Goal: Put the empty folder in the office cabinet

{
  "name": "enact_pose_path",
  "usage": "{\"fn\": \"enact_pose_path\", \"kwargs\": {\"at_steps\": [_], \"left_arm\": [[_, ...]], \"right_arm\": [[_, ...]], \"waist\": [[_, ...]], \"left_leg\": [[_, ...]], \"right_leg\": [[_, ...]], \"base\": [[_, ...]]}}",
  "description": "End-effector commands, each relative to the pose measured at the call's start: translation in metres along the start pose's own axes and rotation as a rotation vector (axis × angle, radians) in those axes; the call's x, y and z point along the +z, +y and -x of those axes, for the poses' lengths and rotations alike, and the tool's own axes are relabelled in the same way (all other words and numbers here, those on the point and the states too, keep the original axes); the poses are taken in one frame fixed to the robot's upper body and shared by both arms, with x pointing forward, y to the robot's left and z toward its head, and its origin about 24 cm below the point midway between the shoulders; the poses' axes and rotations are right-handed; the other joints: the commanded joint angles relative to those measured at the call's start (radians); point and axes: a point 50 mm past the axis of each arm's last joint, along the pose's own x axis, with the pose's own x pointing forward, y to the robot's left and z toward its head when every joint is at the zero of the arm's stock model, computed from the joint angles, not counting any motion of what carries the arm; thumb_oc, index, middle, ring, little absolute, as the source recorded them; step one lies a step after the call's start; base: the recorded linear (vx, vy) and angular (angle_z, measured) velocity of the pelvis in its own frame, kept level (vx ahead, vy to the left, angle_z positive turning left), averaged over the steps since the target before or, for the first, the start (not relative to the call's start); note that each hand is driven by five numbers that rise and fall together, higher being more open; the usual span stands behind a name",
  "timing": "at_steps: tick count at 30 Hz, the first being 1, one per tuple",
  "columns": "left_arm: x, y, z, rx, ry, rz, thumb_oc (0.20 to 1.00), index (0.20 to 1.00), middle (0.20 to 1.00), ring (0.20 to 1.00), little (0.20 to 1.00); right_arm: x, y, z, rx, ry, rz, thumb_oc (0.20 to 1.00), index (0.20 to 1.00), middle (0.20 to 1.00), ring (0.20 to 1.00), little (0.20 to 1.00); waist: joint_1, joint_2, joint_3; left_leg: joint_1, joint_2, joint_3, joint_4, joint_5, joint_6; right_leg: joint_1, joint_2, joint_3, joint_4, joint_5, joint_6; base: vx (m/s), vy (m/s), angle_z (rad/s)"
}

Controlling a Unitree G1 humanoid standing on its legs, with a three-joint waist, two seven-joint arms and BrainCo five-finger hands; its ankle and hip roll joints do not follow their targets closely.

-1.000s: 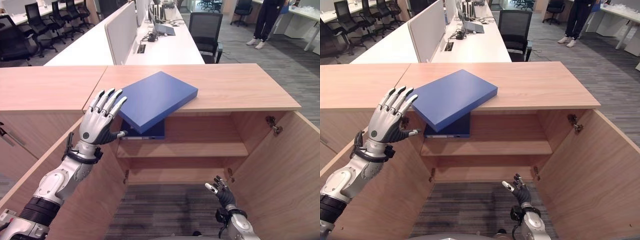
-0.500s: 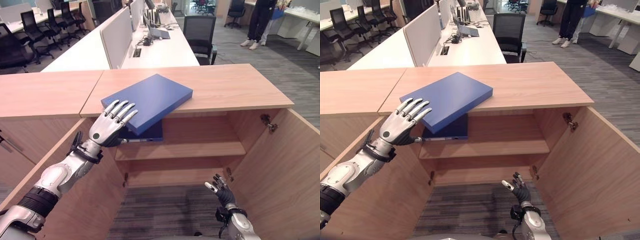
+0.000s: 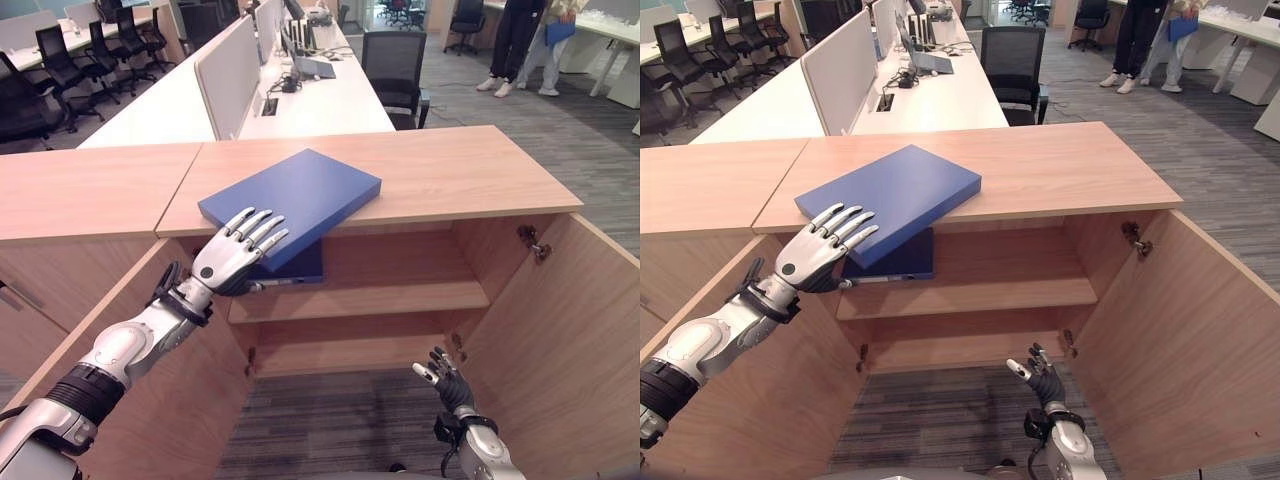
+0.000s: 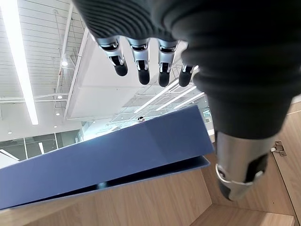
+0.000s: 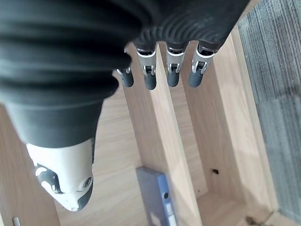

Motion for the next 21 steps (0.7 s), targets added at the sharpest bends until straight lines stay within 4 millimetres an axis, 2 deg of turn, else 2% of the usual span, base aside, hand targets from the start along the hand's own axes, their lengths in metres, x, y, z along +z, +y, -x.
{"fn": "enact_pose_path", "kwargs": {"at_steps": [1,21], "left_arm": [[-0.0181,0.026,-0.0319,0.121,0.017,-0.065,1.0,1.0,1.0,1.0,1.0],[-0.0279,0.0193,-0.0358,0.148,0.142,0.015,1.0,1.0,1.0,1.0,1.0]], "right_arm": [[0.0441,0.0164,-0.0136,0.083,-0.195,-0.015,1.0,1.0,1.0,1.0,1.0],[0.0425,0.0161,-0.0132,0.08,-0.186,-0.017,1.0,1.0,1.0,1.0,1.0]], "waist": [[0.0,-0.005,0.043],[-0.012,-0.012,0.041]], "left_leg": [[-0.011,-0.018,-0.03,0.011,-0.037,0.015],[-0.007,-0.015,-0.027,0.011,-0.038,0.015]], "right_leg": [[-0.001,0.0,0.005,0.173,-0.181,0.061],[-0.006,0.005,0.011,0.178,-0.184,0.058]], "base": [[0.0,0.0,0.0],[0.0,0.0,0.0]]}}
